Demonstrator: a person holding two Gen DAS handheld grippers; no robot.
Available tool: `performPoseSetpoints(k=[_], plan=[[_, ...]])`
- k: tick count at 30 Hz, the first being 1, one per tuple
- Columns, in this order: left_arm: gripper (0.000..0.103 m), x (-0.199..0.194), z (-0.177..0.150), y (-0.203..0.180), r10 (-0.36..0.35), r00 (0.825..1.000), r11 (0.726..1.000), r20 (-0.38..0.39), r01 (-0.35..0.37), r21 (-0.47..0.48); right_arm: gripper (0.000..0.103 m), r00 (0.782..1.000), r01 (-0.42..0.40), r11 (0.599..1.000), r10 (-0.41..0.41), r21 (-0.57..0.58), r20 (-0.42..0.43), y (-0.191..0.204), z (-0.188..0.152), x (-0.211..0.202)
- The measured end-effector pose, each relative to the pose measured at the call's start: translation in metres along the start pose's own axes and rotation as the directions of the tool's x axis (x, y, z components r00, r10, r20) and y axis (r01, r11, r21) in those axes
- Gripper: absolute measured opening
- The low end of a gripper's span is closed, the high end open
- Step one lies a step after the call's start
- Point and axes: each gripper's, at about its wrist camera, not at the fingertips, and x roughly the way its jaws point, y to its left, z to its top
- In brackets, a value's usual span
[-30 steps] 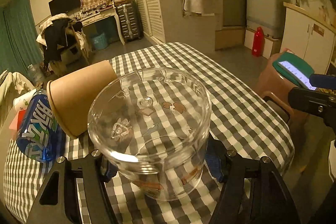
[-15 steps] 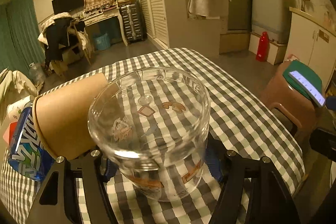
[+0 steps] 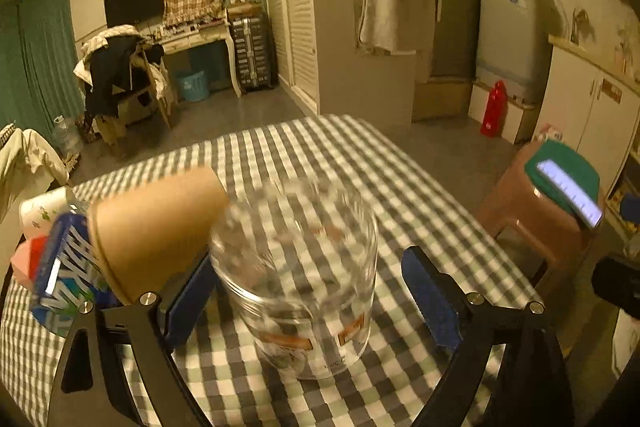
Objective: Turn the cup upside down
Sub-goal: 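Lower the glass cup onto the tablecloth and open the left gripper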
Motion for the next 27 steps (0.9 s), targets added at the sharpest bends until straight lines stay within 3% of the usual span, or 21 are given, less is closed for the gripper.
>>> performPoseSetpoints(k=[7,13,20,27], plan=[[0.094,-0.048,0.023,0.021,-0.002,0.994,0.998,0.112,0.009,-0.062,0.100,0.998,-0.004,1.000,0.005,-0.018,0.066,0.007,0.005,-0.028],[0.094,-0.091,0.031,0.043,0.021,0.987,0.991,0.160,0.000,-0.131,0.100,0.988,-0.063,0.996,0.071,-0.063,0.136,0.021,0.023,-0.057],[0.094,-0.139,0.021,0.077,0.086,0.985,0.972,0.148,-0.050,-0.231,0.101,0.962,-0.115,0.987,0.139,-0.115,0.233,0.046,0.044,-0.092],[0.094,-0.169,-0.011,0.115,0.160,0.978,0.941,0.131,-0.111,-0.320,0.101,0.938,-0.171,0.975,0.205,-0.141,0.280,0.072,0.033,-0.102]])
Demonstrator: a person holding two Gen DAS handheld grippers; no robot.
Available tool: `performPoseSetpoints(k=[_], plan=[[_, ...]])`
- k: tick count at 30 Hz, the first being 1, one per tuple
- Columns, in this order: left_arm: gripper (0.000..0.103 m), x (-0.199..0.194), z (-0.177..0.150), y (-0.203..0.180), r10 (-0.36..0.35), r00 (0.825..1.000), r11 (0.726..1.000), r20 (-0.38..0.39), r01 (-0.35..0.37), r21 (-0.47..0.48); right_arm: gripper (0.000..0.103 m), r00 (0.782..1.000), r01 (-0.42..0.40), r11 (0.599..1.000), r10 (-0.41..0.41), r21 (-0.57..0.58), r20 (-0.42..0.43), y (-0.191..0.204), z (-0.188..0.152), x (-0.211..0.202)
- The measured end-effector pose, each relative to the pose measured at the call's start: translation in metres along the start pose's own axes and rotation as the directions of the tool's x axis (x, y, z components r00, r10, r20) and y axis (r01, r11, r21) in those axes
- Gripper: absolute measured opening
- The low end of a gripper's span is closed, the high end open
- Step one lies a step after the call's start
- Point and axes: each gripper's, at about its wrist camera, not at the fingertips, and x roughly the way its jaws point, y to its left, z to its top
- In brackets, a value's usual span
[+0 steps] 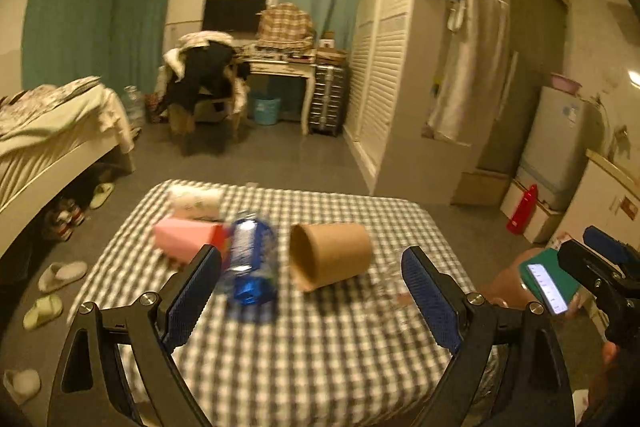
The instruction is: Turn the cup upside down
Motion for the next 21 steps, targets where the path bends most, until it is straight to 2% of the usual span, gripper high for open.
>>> performPoseSetpoints(k=[7,15,21], plan=[[0.095,-0.007,-0.026,0.024,0.055,0.998,0.998,0.026,-0.054,-0.036,0.101,1.000,-0.021,0.999,0.021,-0.028,-0.002,0.016,-0.019,0.010],[0.103,-0.011,-0.064,0.026,0.080,0.996,0.997,0.030,-0.080,-0.015,0.103,0.999,-0.011,1.000,0.010,-0.029,-0.034,0.029,-0.047,0.030],[0.103,-0.011,-0.071,0.036,0.105,0.994,0.994,0.026,-0.104,-0.044,0.103,0.998,-0.002,1.000,0.000,-0.026,-0.064,0.030,-0.055,0.039]])
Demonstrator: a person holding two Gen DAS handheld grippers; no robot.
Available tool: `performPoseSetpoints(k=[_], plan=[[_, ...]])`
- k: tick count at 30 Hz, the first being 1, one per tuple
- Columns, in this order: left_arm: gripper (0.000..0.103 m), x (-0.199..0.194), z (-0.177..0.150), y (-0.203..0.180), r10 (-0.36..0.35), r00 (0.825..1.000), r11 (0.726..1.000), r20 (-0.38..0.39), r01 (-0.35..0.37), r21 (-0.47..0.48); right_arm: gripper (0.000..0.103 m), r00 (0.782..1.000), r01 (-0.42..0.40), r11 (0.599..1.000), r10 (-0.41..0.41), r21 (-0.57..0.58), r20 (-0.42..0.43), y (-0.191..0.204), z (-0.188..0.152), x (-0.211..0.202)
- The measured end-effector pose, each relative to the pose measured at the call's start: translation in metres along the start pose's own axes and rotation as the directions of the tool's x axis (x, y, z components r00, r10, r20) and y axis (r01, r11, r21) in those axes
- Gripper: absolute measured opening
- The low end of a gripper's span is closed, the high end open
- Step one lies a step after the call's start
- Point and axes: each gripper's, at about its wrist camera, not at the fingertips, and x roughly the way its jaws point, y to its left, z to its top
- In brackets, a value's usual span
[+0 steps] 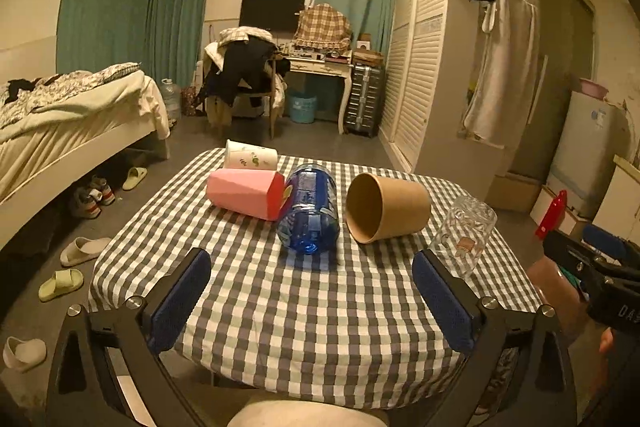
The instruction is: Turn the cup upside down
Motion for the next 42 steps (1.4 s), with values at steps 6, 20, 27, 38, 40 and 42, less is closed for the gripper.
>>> performPoseSetpoints(k=[6,20,27,38,40,42], plan=[[0.103,-0.004,0.001,0.001,0.011,1.000,1.000,0.004,-0.011,0.008,0.103,1.000,0.005,1.000,-0.005,-0.005,-0.003,0.004,-0.002,0.004],[0.103,-0.008,0.004,0.000,0.014,1.000,1.000,0.008,-0.014,0.016,0.103,1.000,-0.002,1.000,0.002,-0.009,0.000,0.009,-0.009,0.001],[0.103,-0.009,0.004,-0.002,0.018,1.000,1.000,0.009,-0.018,0.024,0.103,1.000,-0.006,1.000,0.006,-0.008,-0.006,0.010,-0.011,0.000],[0.103,-0.011,0.004,0.002,0.015,1.000,1.000,-0.001,-0.015,0.010,0.103,1.000,-0.009,1.000,0.009,-0.004,-0.005,0.009,-0.011,-0.001],[0.103,-0.011,0.004,0.003,0.017,1.000,1.000,0.003,-0.017,0.015,0.103,1.000,-0.008,1.000,0.008,-0.004,-0.005,0.009,-0.011,-0.001],[0.103,-0.012,0.005,0.002,0.017,1.000,1.000,0.006,-0.017,0.018,0.103,1.000,-0.009,1.000,0.009,-0.004,-0.005,0.009,-0.011,-0.001]])
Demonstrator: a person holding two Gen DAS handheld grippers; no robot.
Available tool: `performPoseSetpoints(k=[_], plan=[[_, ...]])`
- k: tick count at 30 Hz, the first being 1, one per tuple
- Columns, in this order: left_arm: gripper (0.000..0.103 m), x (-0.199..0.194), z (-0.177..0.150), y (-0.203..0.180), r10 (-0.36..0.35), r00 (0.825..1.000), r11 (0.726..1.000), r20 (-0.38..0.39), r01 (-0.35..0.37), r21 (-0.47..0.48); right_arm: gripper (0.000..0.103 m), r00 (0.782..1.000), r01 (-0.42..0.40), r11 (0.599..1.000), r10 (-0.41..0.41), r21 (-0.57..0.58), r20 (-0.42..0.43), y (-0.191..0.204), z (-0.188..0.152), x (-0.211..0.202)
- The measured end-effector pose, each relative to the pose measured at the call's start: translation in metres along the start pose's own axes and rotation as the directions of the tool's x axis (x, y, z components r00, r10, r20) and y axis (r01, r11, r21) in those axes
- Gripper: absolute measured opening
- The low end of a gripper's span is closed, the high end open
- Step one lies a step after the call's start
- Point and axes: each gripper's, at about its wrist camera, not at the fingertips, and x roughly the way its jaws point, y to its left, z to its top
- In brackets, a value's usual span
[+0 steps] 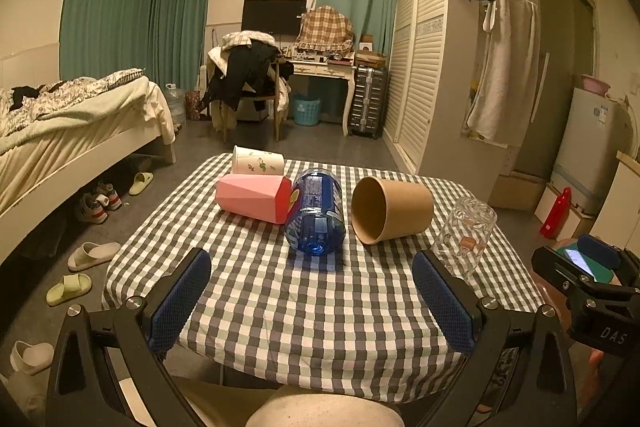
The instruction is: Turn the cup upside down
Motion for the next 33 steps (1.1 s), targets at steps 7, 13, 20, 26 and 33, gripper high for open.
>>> performPoseSetpoints(k=[7,13,20,26,33], plan=[[0.103,-0.0004,-0.0011,-0.0019,0.009,1.000,1.000,-0.002,-0.009,0.006,0.103,1.000,-0.002,1.000,0.002,-0.001,-0.003,0.0018,-0.0012,0.0005],[0.103,0.0008,-0.0011,-0.0002,0.019,1.000,1.000,-0.004,-0.019,0.006,0.103,1.000,-0.007,1.000,0.007,-0.001,-0.011,0.0027,-0.0022,0.0019],[0.103,0.0013,0.0004,-0.0001,0.024,1.000,1.000,-0.002,-0.024,0.005,0.103,1.000,-0.009,1.000,0.009,0.000,-0.009,0.0042,-0.0022,0.0022],[0.103,0.0013,0.0007,0.0002,0.024,1.000,1.000,-0.002,-0.024,0.008,0.103,1.000,-0.009,1.000,0.009,0.000,-0.009,0.0041,-0.0022,0.0022],[0.103,0.0004,0.0007,0.0001,0.025,1.000,1.000,-0.003,-0.025,0.011,0.103,1.000,-0.009,1.000,0.009,0.000,-0.010,0.0046,-0.0011,0.0024]])
